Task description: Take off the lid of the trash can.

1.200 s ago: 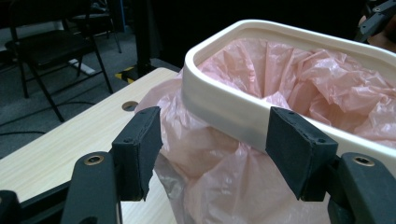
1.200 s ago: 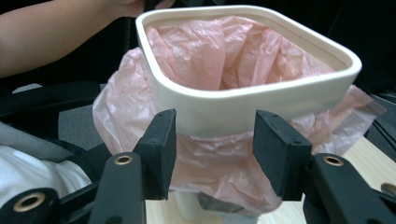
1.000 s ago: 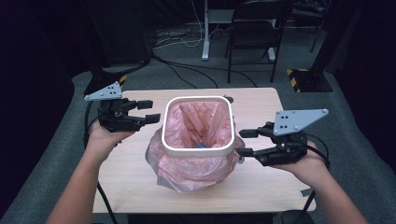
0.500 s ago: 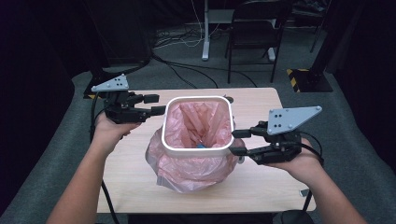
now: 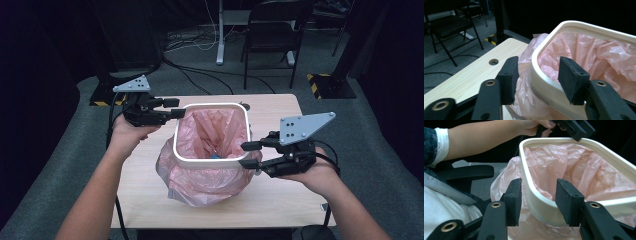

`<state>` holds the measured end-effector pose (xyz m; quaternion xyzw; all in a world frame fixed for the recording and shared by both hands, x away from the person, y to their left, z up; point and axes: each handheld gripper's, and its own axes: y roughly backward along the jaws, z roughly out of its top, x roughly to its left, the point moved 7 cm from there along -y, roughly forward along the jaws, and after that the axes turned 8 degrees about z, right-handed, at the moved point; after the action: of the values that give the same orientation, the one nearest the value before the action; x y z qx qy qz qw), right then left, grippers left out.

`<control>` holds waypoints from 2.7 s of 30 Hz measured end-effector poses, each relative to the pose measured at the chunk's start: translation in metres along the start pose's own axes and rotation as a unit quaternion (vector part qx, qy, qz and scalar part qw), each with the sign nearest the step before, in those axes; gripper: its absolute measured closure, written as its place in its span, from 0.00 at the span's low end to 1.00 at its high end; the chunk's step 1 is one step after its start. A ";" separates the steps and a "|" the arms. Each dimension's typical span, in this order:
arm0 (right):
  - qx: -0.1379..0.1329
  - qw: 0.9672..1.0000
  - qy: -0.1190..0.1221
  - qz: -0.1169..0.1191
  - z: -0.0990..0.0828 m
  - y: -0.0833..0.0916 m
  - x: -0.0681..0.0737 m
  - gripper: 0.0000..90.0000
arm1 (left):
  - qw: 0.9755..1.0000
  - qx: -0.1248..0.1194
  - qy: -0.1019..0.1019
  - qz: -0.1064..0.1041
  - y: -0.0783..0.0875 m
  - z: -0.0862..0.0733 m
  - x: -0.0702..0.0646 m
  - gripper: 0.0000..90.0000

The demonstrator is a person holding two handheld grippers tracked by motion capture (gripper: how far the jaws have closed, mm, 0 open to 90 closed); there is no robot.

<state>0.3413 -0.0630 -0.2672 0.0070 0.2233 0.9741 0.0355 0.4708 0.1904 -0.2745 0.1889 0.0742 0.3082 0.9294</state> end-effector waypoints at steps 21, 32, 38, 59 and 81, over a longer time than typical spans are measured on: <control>0.011 1.000 0.009 0.028 0.003 -0.020 0.001 0.70 | 1.000 0.012 -0.016 0.003 -0.020 0.004 -0.003 0.73; 0.020 0.999 0.011 0.038 0.003 -0.029 -0.001 0.71 | 1.000 0.020 -0.022 -0.006 -0.026 0.005 -0.005 0.79; 0.031 0.998 0.010 0.046 0.003 -0.035 -0.002 0.72 | 0.999 0.024 -0.024 -0.009 -0.029 0.005 -0.005 0.79; 0.063 0.996 0.014 0.056 0.000 -0.049 -0.005 0.77 | 0.999 0.030 -0.027 -0.020 -0.039 0.002 -0.004 0.81; 0.073 0.994 0.025 0.074 0.002 -0.053 -0.006 0.88 | 0.999 0.035 -0.030 -0.022 -0.039 0.004 -0.003 0.83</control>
<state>0.3506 -0.0154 -0.2885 0.0017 0.2933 0.9550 -0.0428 0.4905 0.1586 -0.2863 0.2293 0.0607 0.2793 0.9305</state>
